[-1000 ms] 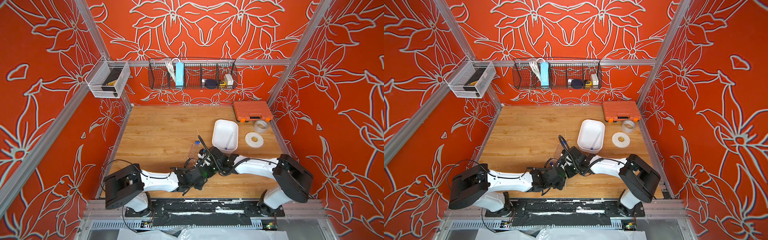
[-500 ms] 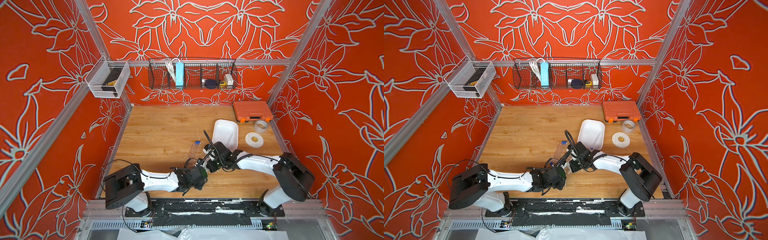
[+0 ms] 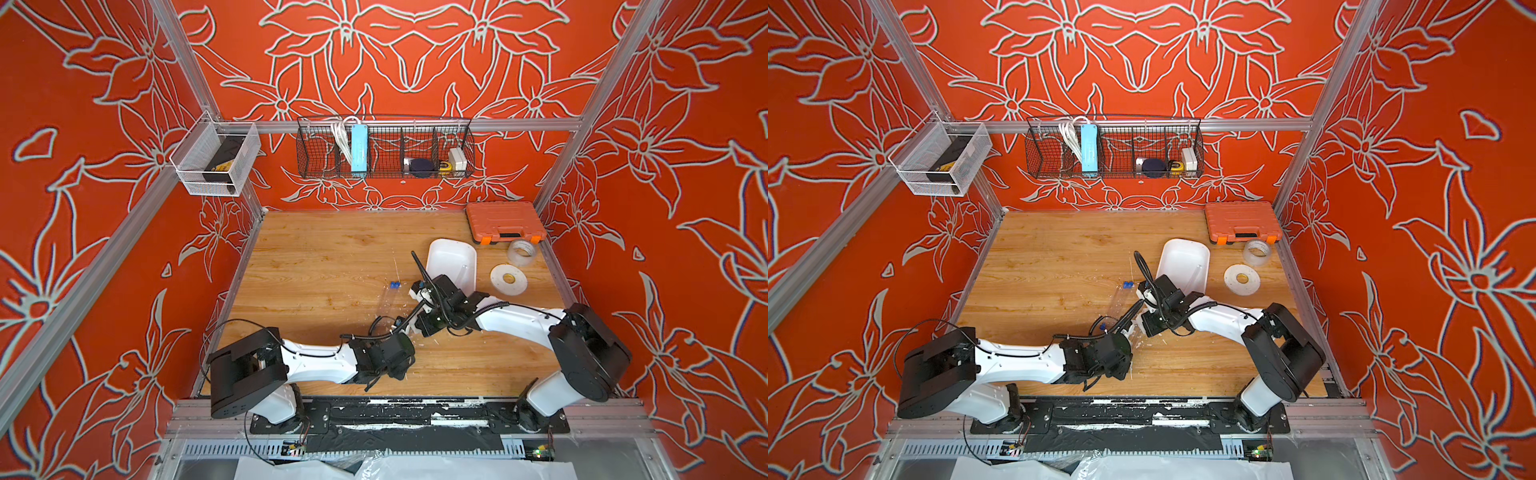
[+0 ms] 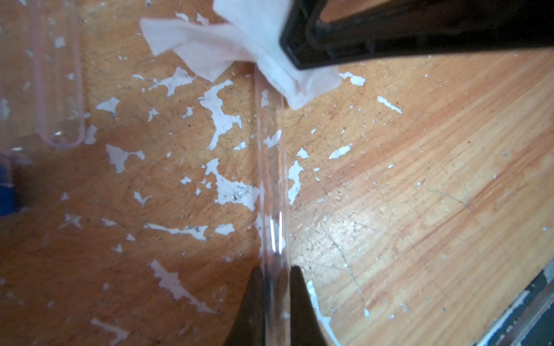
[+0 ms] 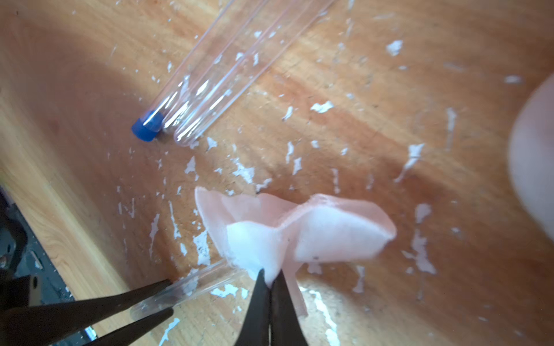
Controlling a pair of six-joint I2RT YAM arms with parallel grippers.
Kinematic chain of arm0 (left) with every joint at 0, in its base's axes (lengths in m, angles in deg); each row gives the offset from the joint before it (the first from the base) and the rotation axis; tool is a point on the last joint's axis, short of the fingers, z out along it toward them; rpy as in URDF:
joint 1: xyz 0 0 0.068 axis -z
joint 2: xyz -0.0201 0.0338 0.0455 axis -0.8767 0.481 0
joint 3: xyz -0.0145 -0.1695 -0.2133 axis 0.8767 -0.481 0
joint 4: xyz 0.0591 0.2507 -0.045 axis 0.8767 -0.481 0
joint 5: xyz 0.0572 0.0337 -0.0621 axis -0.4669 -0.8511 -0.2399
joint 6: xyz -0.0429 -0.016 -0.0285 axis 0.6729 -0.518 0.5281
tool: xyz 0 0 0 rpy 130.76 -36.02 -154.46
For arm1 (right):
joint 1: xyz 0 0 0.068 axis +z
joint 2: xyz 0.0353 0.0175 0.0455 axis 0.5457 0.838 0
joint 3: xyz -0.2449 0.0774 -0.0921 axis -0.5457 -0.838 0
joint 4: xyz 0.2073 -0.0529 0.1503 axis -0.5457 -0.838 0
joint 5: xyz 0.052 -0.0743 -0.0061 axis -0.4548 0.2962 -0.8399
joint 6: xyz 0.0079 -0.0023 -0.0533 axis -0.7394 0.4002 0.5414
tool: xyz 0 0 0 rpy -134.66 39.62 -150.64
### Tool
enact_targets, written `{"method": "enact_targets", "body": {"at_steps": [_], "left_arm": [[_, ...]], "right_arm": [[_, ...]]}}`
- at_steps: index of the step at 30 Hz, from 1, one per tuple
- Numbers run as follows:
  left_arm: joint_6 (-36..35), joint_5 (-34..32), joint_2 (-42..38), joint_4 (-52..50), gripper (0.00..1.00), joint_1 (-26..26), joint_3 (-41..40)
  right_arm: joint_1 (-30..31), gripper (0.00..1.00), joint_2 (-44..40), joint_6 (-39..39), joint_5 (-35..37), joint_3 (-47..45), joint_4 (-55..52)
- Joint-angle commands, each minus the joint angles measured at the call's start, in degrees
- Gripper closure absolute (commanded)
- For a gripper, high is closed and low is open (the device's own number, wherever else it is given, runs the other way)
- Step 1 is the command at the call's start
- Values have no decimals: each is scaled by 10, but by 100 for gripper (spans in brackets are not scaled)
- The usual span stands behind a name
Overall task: Wipe the exteriors of test tubes
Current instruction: Wipe the dirt from the test tube.
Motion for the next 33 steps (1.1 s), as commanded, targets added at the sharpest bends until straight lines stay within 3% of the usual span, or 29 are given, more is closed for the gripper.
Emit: {"method": "enact_targets", "body": {"at_steps": [1,8,13,18,26,33], "left_arm": [[3,10,9,-47,94,1,-11],[-11,-18,-83,-115,94,1,15],[-32,-28,-151,-157,94,2,32],[-43,-37,-189,-181,94,4,36],[-45,-49,-194,-189,94,11,39],[-44,-66,-200,-198,95,13,40]], "right_arm": [[22,100,-25,-16,-3,-19,-3],[23,100,-166,-38,33,-37,-46],[22,100,-207,-27,53,-8,-96],[38,100,-194,-40,31,12,-80],[119,100,-112,-55,40,59,-51],[133,100,-87,-52,58,64,-53]]}}
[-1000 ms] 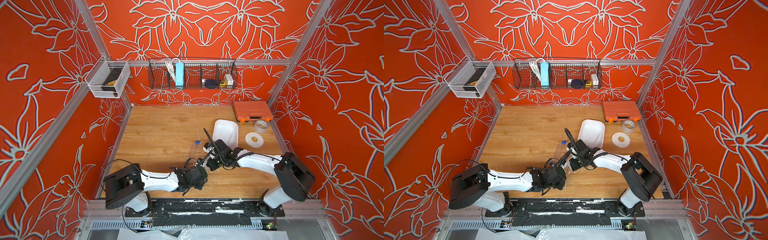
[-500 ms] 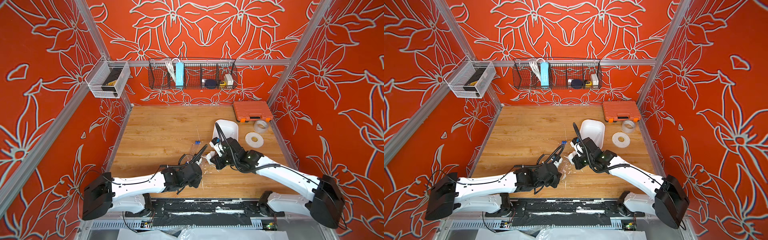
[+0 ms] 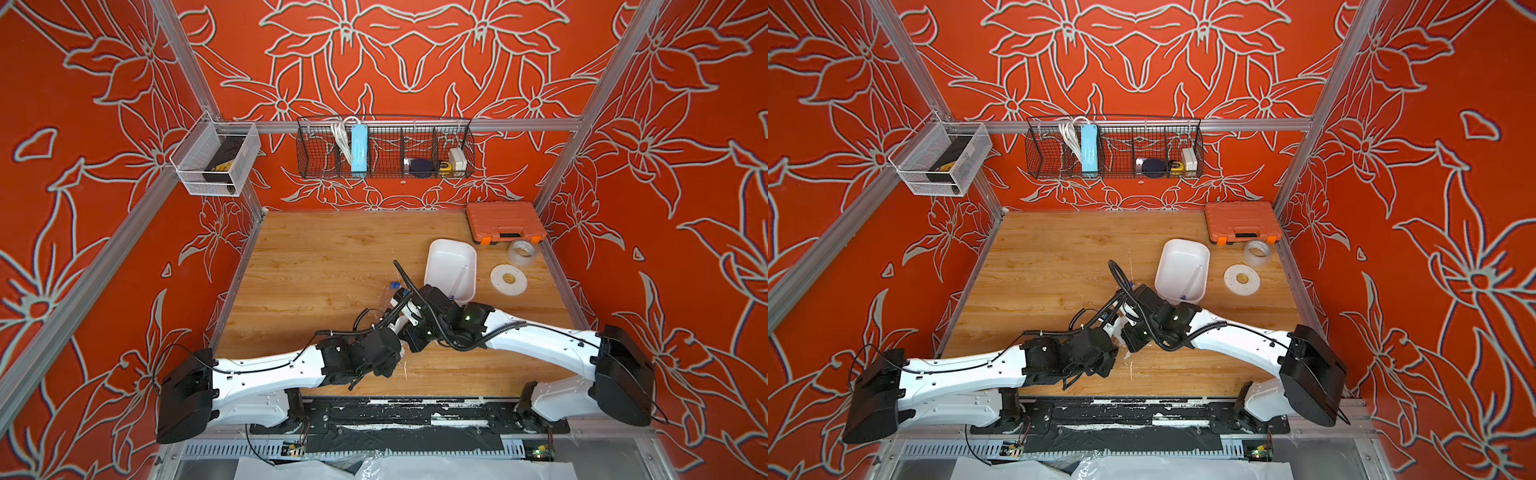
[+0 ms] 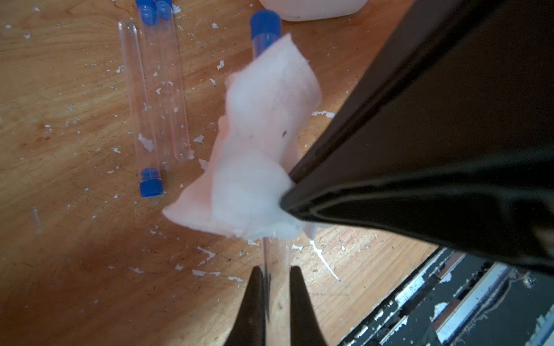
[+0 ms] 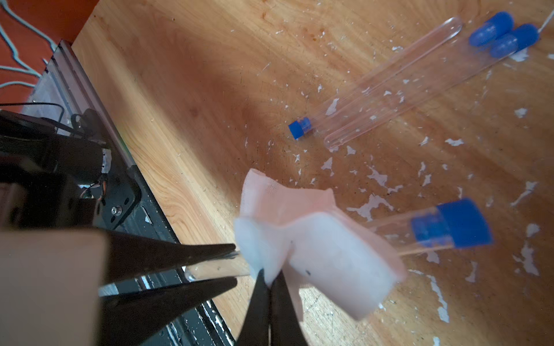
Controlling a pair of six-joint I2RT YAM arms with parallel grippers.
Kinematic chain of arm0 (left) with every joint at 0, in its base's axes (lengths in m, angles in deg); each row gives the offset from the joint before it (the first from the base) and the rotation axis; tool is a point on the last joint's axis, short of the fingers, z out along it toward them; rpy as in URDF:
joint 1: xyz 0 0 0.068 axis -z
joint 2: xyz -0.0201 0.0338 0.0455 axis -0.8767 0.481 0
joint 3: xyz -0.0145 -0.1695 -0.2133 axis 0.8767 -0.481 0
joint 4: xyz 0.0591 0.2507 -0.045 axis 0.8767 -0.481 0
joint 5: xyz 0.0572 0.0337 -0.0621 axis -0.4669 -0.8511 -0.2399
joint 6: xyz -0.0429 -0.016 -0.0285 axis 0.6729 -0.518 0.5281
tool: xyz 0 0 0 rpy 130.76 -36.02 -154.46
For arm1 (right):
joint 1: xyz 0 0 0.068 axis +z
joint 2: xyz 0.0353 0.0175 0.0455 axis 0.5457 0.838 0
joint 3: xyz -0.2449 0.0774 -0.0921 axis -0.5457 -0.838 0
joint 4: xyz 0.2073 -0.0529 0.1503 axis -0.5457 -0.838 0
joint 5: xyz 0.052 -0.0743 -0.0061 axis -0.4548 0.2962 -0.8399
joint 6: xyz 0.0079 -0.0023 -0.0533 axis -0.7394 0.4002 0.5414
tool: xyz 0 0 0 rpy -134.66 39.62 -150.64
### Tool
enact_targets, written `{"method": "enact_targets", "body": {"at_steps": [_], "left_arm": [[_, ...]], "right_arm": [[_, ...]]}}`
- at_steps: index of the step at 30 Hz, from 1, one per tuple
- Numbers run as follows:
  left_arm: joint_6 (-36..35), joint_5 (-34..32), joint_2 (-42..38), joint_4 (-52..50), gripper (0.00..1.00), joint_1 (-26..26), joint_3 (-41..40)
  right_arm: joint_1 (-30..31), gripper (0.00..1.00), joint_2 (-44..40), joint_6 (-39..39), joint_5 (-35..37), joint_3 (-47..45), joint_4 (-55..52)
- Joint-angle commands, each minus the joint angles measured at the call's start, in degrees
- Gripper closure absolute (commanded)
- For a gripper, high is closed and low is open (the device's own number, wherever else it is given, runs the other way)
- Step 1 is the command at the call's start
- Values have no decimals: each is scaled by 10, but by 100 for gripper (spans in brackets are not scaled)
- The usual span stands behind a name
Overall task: Wipe the exteriors of test tubes
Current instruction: Wipe the dirt from the test tube.
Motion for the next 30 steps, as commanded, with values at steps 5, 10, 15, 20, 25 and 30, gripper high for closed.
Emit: {"method": "enact_targets", "body": {"at_steps": [5,10,15,20,25,30], "left_arm": [[-4,-20,-24,-21,95,5,10],[-3,-20,-33,-30,96,5,9],[0,-22,-43,-32,96,5,5],[5,-34,-43,-29,96,5,-1],[6,-38,-32,-19,96,5,0],[5,-47,-29,-15,96,5,5]], "right_arm": [[-12,100,9,19,49,28,-22],[-61,100,14,43,20,40,-24],[-93,100,25,64,17,56,-34],[-86,100,25,56,-2,49,-29],[-44,100,17,35,17,30,-22],[1,100,16,5,25,15,-3]]}}
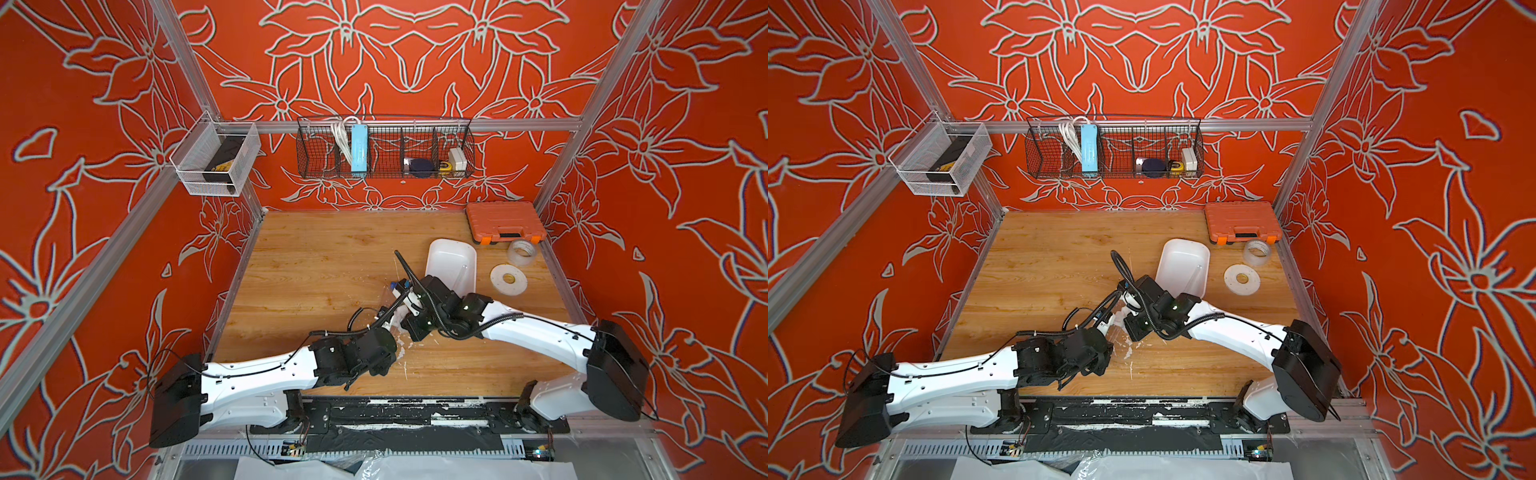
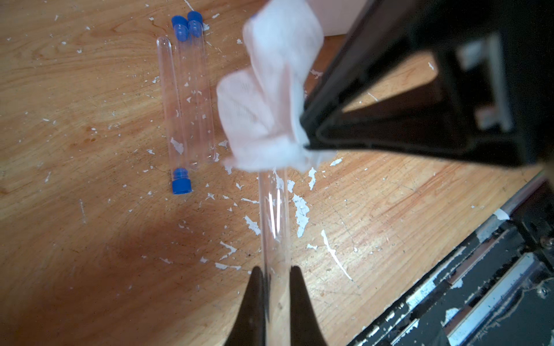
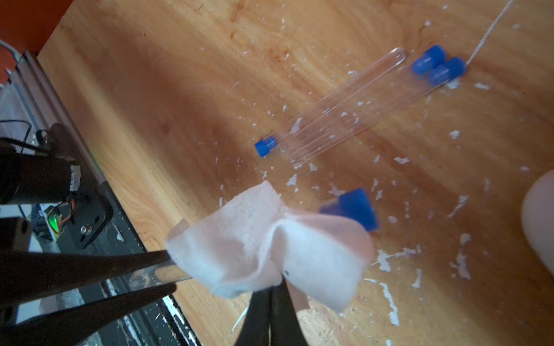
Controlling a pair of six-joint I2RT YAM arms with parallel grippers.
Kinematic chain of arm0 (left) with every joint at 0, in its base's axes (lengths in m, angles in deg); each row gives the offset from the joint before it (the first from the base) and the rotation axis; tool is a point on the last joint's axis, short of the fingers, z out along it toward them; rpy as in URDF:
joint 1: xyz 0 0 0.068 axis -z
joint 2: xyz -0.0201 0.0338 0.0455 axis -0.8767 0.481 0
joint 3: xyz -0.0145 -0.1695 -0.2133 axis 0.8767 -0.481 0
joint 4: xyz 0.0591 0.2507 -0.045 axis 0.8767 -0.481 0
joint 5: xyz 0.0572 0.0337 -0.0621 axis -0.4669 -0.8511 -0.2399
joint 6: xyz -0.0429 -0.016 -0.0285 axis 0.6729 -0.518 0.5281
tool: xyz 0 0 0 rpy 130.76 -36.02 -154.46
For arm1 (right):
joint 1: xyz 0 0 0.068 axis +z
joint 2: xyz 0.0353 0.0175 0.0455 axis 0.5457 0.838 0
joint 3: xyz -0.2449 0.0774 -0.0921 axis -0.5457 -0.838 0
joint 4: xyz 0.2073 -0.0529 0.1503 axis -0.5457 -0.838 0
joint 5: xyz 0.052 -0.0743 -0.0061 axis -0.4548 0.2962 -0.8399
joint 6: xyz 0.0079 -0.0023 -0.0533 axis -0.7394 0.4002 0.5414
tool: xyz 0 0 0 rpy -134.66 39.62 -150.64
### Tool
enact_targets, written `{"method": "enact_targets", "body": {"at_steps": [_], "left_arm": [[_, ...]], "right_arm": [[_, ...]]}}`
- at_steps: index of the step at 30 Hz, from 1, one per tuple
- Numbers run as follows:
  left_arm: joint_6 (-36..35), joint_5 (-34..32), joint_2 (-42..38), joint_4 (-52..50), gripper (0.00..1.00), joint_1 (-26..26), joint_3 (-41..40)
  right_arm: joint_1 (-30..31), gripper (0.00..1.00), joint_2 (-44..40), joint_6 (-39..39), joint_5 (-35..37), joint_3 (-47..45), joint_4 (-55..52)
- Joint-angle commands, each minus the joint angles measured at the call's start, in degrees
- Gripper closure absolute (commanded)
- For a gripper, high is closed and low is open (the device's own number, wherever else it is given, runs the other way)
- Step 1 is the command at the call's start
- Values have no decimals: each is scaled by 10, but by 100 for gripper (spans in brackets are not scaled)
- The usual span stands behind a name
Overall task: Wipe the exteriors of test tubes
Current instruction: Wipe the dirt from the test tube.
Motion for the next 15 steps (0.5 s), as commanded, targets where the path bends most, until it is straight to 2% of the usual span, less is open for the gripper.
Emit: {"method": "enact_targets", "body": {"at_steps": [1,5,9,15], "left_arm": [[3,-19,1,13,96,4,6],[0,-16,2,16,96,4,6],[3,-4,5,12,96,4,2],[6,0,-14,6,96,5,-15]], "right_arm": [[25,100,-5,-29,11,-12,18],[36,100,-5,-34,14,-10,24],[34,100,-1,-14,49,9,-7],[-8,100,11,18,40,36,-26]]}}
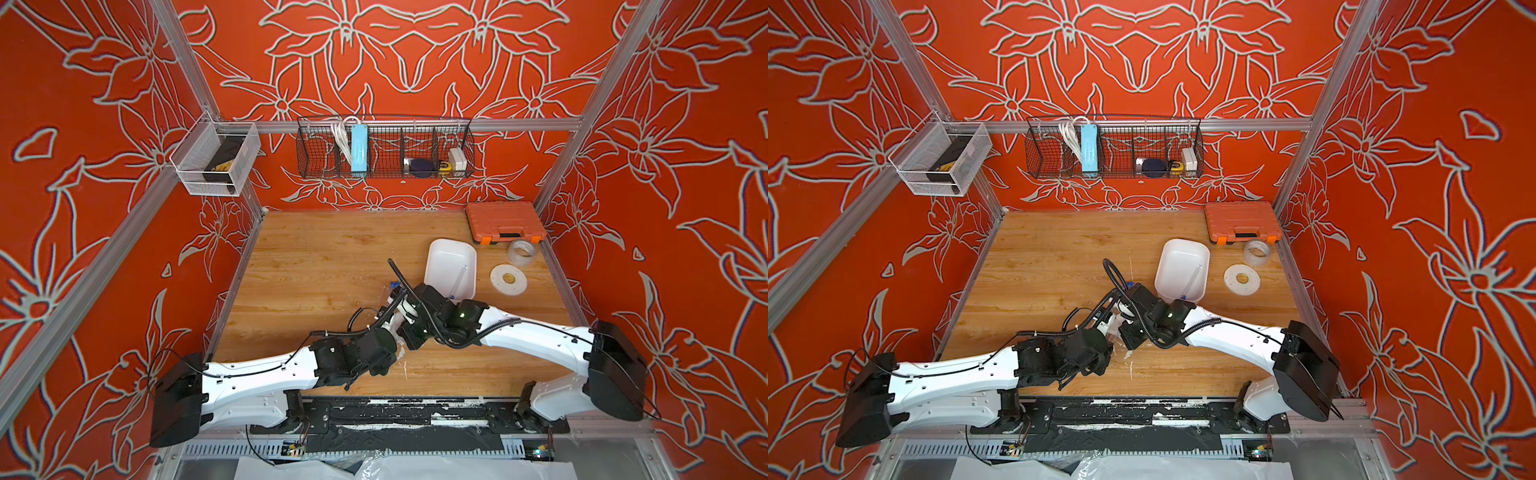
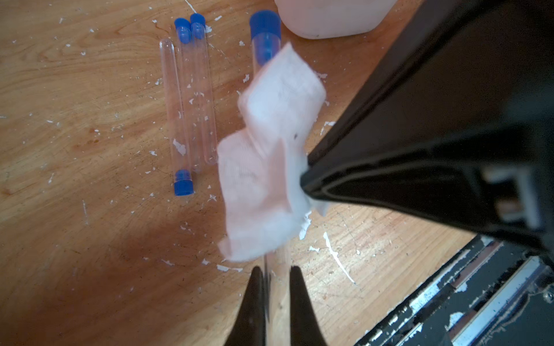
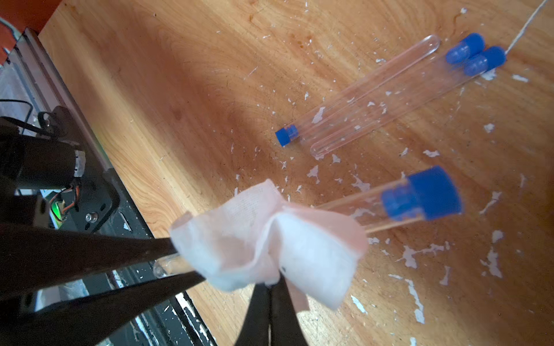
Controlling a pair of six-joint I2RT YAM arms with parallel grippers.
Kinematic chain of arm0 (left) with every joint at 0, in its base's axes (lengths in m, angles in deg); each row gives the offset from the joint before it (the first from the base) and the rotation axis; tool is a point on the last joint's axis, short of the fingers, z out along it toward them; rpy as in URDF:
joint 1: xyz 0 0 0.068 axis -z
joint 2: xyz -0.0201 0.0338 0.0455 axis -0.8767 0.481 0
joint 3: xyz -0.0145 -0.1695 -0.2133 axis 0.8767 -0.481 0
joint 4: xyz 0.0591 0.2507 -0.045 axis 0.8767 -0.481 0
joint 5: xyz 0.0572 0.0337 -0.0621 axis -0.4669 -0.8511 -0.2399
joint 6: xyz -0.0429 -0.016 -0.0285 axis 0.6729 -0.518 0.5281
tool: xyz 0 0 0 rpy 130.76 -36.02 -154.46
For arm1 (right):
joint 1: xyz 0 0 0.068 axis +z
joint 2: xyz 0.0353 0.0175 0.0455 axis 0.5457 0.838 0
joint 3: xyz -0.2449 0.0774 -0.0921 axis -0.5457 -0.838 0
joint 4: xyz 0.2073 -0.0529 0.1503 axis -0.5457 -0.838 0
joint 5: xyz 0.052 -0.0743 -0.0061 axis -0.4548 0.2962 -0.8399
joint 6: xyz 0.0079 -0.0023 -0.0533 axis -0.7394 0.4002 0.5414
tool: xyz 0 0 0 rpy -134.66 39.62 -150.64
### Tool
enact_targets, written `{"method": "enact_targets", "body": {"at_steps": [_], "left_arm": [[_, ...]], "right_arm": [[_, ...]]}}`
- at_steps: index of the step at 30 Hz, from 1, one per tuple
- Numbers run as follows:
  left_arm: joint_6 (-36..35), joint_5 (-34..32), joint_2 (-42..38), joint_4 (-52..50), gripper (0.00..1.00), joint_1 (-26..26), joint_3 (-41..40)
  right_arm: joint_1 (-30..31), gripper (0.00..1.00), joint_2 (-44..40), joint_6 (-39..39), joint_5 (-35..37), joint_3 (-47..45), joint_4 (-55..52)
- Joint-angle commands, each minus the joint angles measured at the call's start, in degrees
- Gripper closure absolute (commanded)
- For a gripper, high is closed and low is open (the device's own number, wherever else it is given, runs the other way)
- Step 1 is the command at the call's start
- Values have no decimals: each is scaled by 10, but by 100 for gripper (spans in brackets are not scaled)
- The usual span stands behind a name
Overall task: Wipe the exteriors of test tubes
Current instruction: Wipe the dirt from the test tube.
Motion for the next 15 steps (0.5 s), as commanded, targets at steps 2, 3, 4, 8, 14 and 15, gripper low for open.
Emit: {"method": "enact_targets", "body": {"at_steps": [2,3,4,8,14,15], "left_arm": [[6,4,-20,1,96,4,-8],[6,4,-23,-1,96,4,-7],[5,4,-25,-1,96,4,-6],[3,3,-24,-4,96,4,-5],[2,-2,-11,-3,96,4,-5],[3,-3,-8,-1,96,4,-5]], "right_arm": [[-36,100,18,32,6,36,-22],[-45,100,23,37,2,42,-25],[-54,100,28,43,-4,49,-30],[-77,100,46,60,-16,72,-40],[-77,100,50,62,-34,90,-54],[-75,100,47,60,-32,90,-55]]}}
